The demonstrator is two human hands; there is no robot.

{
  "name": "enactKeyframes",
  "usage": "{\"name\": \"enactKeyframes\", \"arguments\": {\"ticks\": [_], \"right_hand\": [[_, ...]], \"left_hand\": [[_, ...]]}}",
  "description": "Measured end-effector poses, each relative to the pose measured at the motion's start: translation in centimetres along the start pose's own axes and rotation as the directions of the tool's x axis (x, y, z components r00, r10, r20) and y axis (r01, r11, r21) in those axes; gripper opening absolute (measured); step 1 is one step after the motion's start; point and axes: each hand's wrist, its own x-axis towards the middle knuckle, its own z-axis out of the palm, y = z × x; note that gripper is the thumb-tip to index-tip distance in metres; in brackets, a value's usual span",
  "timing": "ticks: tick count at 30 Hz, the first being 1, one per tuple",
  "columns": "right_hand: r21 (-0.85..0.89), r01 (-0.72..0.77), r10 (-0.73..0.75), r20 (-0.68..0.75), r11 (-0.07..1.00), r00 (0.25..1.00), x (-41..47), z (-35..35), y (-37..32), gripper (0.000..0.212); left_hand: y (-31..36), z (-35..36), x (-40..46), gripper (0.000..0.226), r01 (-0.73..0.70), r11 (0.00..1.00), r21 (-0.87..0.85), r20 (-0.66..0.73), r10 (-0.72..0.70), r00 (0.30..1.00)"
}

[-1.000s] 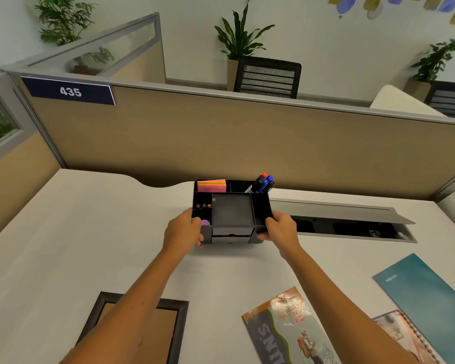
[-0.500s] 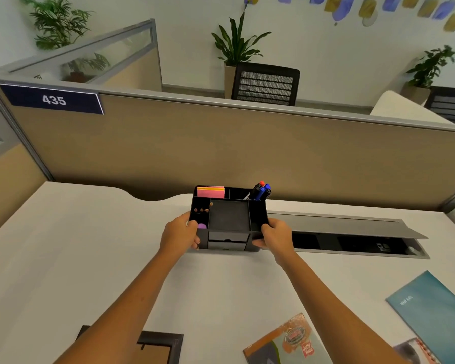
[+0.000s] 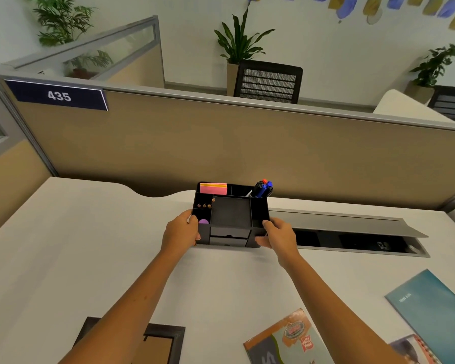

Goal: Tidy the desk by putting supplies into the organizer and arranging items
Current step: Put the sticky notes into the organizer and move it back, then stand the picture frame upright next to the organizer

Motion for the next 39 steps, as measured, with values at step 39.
{"name": "enactKeyframes", "arguments": {"ticks": [39], "right_hand": [[-0.403, 0.296, -0.173, 0.315, 0.866, 0.933, -28.6, 5.6, 13.1, 0.02]], "left_hand": [[-18.3, -11.6, -26.3, 0.061, -0.192, 0.531, 0.825, 0.059, 0.258, 0.964]]}}
